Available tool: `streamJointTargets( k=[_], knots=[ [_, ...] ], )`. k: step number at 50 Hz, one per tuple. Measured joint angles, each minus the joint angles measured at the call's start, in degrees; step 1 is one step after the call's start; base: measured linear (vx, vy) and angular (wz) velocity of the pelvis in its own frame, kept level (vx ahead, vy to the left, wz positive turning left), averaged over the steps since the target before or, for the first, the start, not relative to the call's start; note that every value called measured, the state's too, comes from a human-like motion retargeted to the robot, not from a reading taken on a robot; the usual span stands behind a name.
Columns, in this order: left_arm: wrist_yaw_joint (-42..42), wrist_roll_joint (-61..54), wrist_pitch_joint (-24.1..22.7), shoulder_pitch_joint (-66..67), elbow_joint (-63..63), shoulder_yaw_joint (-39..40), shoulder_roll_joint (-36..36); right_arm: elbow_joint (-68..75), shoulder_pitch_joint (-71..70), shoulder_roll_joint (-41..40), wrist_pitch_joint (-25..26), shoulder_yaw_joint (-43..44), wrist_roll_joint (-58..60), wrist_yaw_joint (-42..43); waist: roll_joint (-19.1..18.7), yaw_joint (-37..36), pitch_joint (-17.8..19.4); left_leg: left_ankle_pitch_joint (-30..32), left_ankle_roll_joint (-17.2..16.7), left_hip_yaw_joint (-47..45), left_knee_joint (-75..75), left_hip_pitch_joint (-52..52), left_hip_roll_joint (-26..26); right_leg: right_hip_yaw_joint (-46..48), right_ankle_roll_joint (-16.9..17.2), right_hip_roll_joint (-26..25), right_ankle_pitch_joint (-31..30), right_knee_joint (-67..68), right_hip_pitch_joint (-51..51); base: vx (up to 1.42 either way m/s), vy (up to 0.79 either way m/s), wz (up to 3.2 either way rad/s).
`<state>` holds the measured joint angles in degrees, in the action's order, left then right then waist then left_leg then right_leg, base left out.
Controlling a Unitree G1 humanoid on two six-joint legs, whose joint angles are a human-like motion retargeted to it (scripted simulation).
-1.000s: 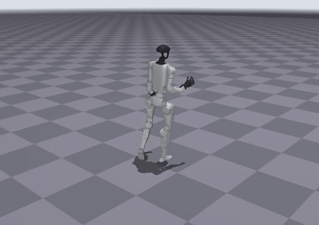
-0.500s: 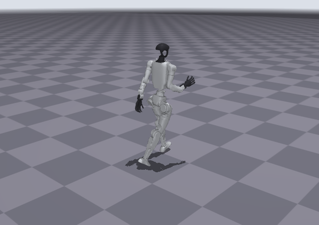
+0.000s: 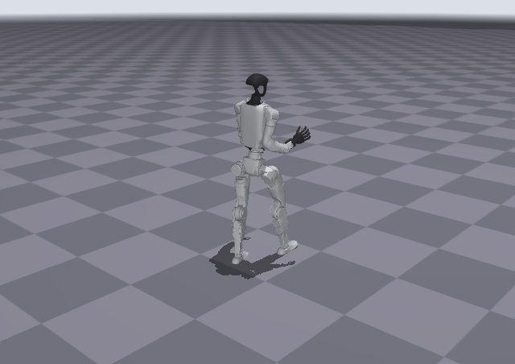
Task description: Walk run
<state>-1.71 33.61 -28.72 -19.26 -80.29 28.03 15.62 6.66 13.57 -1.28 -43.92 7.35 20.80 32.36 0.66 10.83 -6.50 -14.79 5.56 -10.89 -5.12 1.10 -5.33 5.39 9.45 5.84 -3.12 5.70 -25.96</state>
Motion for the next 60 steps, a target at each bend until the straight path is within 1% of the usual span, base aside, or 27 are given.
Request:
streamJointTargets(
  k=[3, 5, 7, 8, 10, 11, 13, 15, 17, 18, 22, 27, 31, 35, 39, 41, 43, 45, 47, 49, 50, 52, 53, 55, 57, 58, 60],
  knots=[
    [-0.1, -0.1, -0.8, -0.8, 1.7, -1.0, 0.3, -0.1, 0.7, -0.2, -0.1, 0.1, -0.2, 0.0, -1.2, 0.8, -0.1, -0.4, -2.1, 0.3, -0.3, 2.9, 1.2, 0.8, 1.9, 0.4, 2.5, -7.4, -0.8, 0.74, -0.22, 0.28],
    [0.0, 0.1, -1.3, -0.1, 2.1, -1.5, 0.1, -0.2, 1.3, -0.2, -0.2, -0.1, -0.4, 0.3, -1.9, 1.1, -0.5, 0.5, -4.0, 0.6, -1.1, 4.2, 1.9, 3.5, 1.6, 0.4, 2.6, -8.6, -0.4, 0.88, -0.32, 0.13],
    [0.0, 0.6, -1.7, 1.5, 1.6, -1.6, -0.4, -0.2, 1.8, -0.3, -0.2, -0.1, -0.5, 0.4, -2.6, 1.5, -1.4, 3.1, -6.5, 1.3, -2.5, 4.9, 2.5, 5.5, -3.7, -0.4, 1.6, -5.8, 0.1, 0.83, -0.32, 0.23],
    [-0.1, 1.1, -1.8, 2.6, 1.1, -1.5, -0.6, -0.2, 2.2, -0.5, -0.2, -0.1, -0.5, 0.3, -3.1, 1.8, -1.9, 5.3, -8.0, 1.6, -3.4, 5.2, 3.1, 8.3, -5.2, -0.4, 0.8, -4.9, 0.3, 0.88, -0.37, 0.34],
    [-0.2, 3.0, -1.8, 5.4, -0.7, -0.8, -1.2, -0.1, 3.0, -0.7, -0.1, -0.2, -0.5, 0.2, -3.7, 3.1, -2.8, 11.8, -11.5, 2.4, -6.1, 5.6, 4.3, 5.9, -7.0, -1.7, -3.9, -4.3, 1.3, 0.91, -0.40, 0.37],
    [0.1, 4.0, -1.4, 7.1, -2.1, -0.5, -1.5, 0.1, 3.4, -0.8, -0.1, -0.4, -0.7, 0.1, -3.6, 2.9, -3.4, 17.1, -13.3, 2.0, -8.3, 5.5, 4.6, 4.0, -7.8, -2.5, -4.8, -3.6, 2.0, 0.89, -0.40, 0.09],
    [0.9, 6.5, 0.0, 10.7, -4.9, -0.4, -2.2, 0.2, 4.0, -0.7, 0.0, -0.3, -0.9, -0.4, -3.6, 3.0, -3.9, 28.3, -17.2, 4.1, -15.0, 3.9, 4.7, -0.8, -10.0, -3.7, -5.3, -2.0, 3.4, 0.98, -0.46, 0.03],
    [2.5, 8.7, 2.3, 14.1, -8.0, -0.8, -3.4, 0.3, 3.9, -0.3, 0.1, 0.2, -1.1, -1.1, -2.8, 3.0, -4.0, 36.8, -20.2, 6.3, -25.6, -0.4, 3.7, -1.9, -11.9, -3.4, -4.1, -1.0, 5.5, 0.88, -0.41, 0.07],
    [3.2, 9.2, 4.2, 17.3, -10.3, -1.4, -3.9, 0.0, 2.8, 0.3, 0.2, -0.2, -0.5, -1.2, -0.8, 3.6, -3.9, 42.6, -20.0, 5.3, -34.8, -5.0, 2.3, 3.7, -12.4, -0.7, -3.1, -1.3, 8.2, 0.62, -0.33, -0.13],
    [3.0, 9.9, 4.7, 18.8, -11.1, -1.7, -3.9, 0.0, 1.9, 0.4, 0.3, -0.5, -0.1, -1.1, -0.1, 3.9, -3.6, 42.1, -18.5, 3.4, -38.8, -7.3, 3.9, 4.3, -13.1, -1.2, -2.3, -1.6, 9.5, 0.70, -0.44, -0.10],
    [4.0, 15.2, 6.8, 25.3, -11.4, -2.7, -5.7, 0.6, -2.0, 0.7, 0.5, -0.3, 0.4, -1.0, 1.2, 3.1, -1.6, 29.8, -9.1, -4.9, -47.7, -16.3, 12.2, 3.7, -14.6, -3.5, -0.2, -2.6, 13.7, 0.60, -0.35, -0.40],
    [7.8, 20.6, 9.4, 33.8, -12.9, 0.0, -9.4, 0.0, -4.7, 1.7, 0.1, -1.1, 0.4, -1.0, 3.2, -2.3, 0.1, 18.9, -4.1, -6.7, -38.2, -26.2, 10.0, 0.0, -16.4, -6.2, 1.5, -4.2, 18.2, 0.61, -0.22, -1.15],
    [6.5, 20.5, 13.0, 38.5, -15.7, 3.4, -12.0, -0.2, -6.1, 2.9, -0.2, -0.9, 0.4, -1.1, 1.9, -4.3, 1.3, 16.5, -0.5, -6.4, -21.2, -30.0, 8.6, -1.4, -18.3, -9.5, 3.9, -5.0, 21.9, 0.53, -0.09, -0.53],
    [4.1, 20.2, 14.7, 41.7, -17.1, 5.3, -12.8, -0.4, -5.7, 3.1, -0.4, -0.8, 0.5, 0.1, 2.3, -6.5, 1.4, 12.0, 2.5, -5.9, -5.8, -33.6, 5.8, -2.7, -19.8, -11.1, 6.4, -4.8, 24.7, 0.73, -0.10, -0.35],
    [4.7, 20.9, 15.2, 43.3, -17.1, 6.2, -12.1, -0.5, -3.9, 2.2, -0.8, -0.8, 0.7, 0.9, 3.7, -8.0, 0.9, 8.8, 1.8, -5.0, 3.7, -34.6, 2.6, -2.5, -21.0, -11.6, 8.2, -3.9, 27.2, 0.75, -0.08, -0.12],
    [5.0, 20.8, 15.3, 43.2, -17.1, 6.8, -11.6, -0.3, -2.9, 1.8, -0.8, -1.1, 0.8, 1.5, 3.9, -9.4, 0.9, 8.4, 1.1, -7.3, 2.3, -33.8, 3.5, -2.8, -21.2, -12.3, 8.5, -2.9, 28.7, 0.70, -0.06, -0.37],
    [5.0, 20.3, 15.3, 42.5, -17.1, 7.7, -10.9, 0.1, -2.0, 1.3, -0.8, -1.1, 0.9, 1.7, 4.4, -10.8, 0.1, 6.7, 2.1, -9.4, -1.3, -33.0, 4.5, -2.6, -20.7, -12.5, 7.5, -1.9, 29.8, 0.88, -0.04, -0.46],
    [5.2, 19.6, 15.1, 42.0, -16.7, 8.9, -10.4, 0.4, -0.8, 0.7, -0.9, -1.0, 1.1, 1.2, 5.1, -12.1, -1.1, 9.6, 2.3, -13.8, -1.5, -31.2, 5.3, -1.8, -19.2, -12.2, 4.9, -0.8, 31.1, 1.01, -0.04, -0.47],
    [5.1, 17.8, 14.7, 41.1, -16.5, 9.8, -9.6, 0.6, 0.6, -0.1, -1.1, -0.6, 1.2, 0.1, 6.0, -12.7, -2.7, 13.4, 2.9, -7.0, -0.3, -30.2, 2.5, -0.5, -16.2, -11.2, -0.2, 1.1, 31.8, 1.07, -0.04, -0.34],
    [4.9, 14.8, 14.6, 39.5, -16.9, 10.1, -8.6, 0.8, 2.1, -0.8, -1.2, -1.2, 1.3, -0.3, 6.7, -12.3, -4.0, 14.5, 3.3, -5.2, -1.3, -29.3, 1.7, -0.2, -12.0, -10.3, -8.5, 4.6, 31.8, 1.09, -0.04, -0.20],
    [4.7, 13.0, 14.6, 38.4, -17.1, 10.0, -8.0, 0.9, 2.7, -1.2, -1.2, -1.7, 1.2, -0.3, 6.9, -11.8, -4.4, 14.2, 4.0, -4.7, -2.3, -29.0, 1.5, -0.7, -9.6, -10.2, -13.6, 7.0, 31.4, 0.82, -0.05, 0.08],
    [3.8, 9.7, 14.8, 34.9, -17.1, 9.0, -6.9, 1.0, 3.2, -1.3, -0.8, -2.5, 1.0, 0.0, 5.2, -10.1, -4.2, 11.8, 4.7, -2.9, -3.7, -26.8, 2.4, -2.6, -5.8, -13.3, -22.1, 14.7, 28.7, 0.75, -0.05, 0.40],
    [3.5, 8.3, 14.8, 32.8, -17.1, 8.2, -6.4, 0.9, 3.0, -1.0, -0.7, -2.7, 0.9, 0.2, 4.0, -9.5, -4.1, 10.5, 5.1, -2.5, -4.0, -25.6, 3.2, -2.8, -4.3, -15.3, -25.0, 19.6, 26.3, 0.81, -0.07, 0.41],
    [3.0, 6.1, 14.6, 28.8, -16.1, 7.0, -5.8, 0.9, 2.3, -0.3, -0.9, -2.6, 0.9, -0.3, 4.0, -8.7, -3.6, 7.9, 5.1, -2.4, -4.5, -22.6, 2.5, -2.7, -1.6, -15.4, -26.9, 33.0, 21.0, 0.79, -0.10, 0.01],
    [1.7, 4.5, 13.8, 24.6, -14.2, 6.2, -5.1, 1.0, 1.3, -0.1, -1.0, -2.6, 0.9, -0.9, 1.4, -9.7, -4.1, 6.5, 4.1, -2.3, -4.4, -21.3, 5.9, -1.1, -4.6, -16.4, -23.8, 34.8, 17.3, 0.62, -0.06, -0.66],
    [0.9, 4.0, 13.2, 22.6, -13.2, 5.6, -5.0, 0.9, 1.2, 0.1, -0.9, -2.5, 1.1, -0.9, 0.5, -9.6, -4.1, 5.9, 3.9, -2.7, -4.2, -20.1, 6.6, 0.8, -7.1, -15.2, -20.4, 36.6, 15.2, 0.64, 0.00, -0.22],
    [-0.3, 3.7, 11.9, 18.8, -10.5, 4.3, -4.8, 0.6, 1.1, 0.3, -0.8, -1.9, 1.2, -0.4, -1.1, -8.1, -3.8, 5.1, 3.5, -2.6, -3.3, -17.6, 7.1, 2.5, -9.2, -13.8, -14.5, 38.2, 10.9, 0.63, 0.00, 0.48]
  ],
)
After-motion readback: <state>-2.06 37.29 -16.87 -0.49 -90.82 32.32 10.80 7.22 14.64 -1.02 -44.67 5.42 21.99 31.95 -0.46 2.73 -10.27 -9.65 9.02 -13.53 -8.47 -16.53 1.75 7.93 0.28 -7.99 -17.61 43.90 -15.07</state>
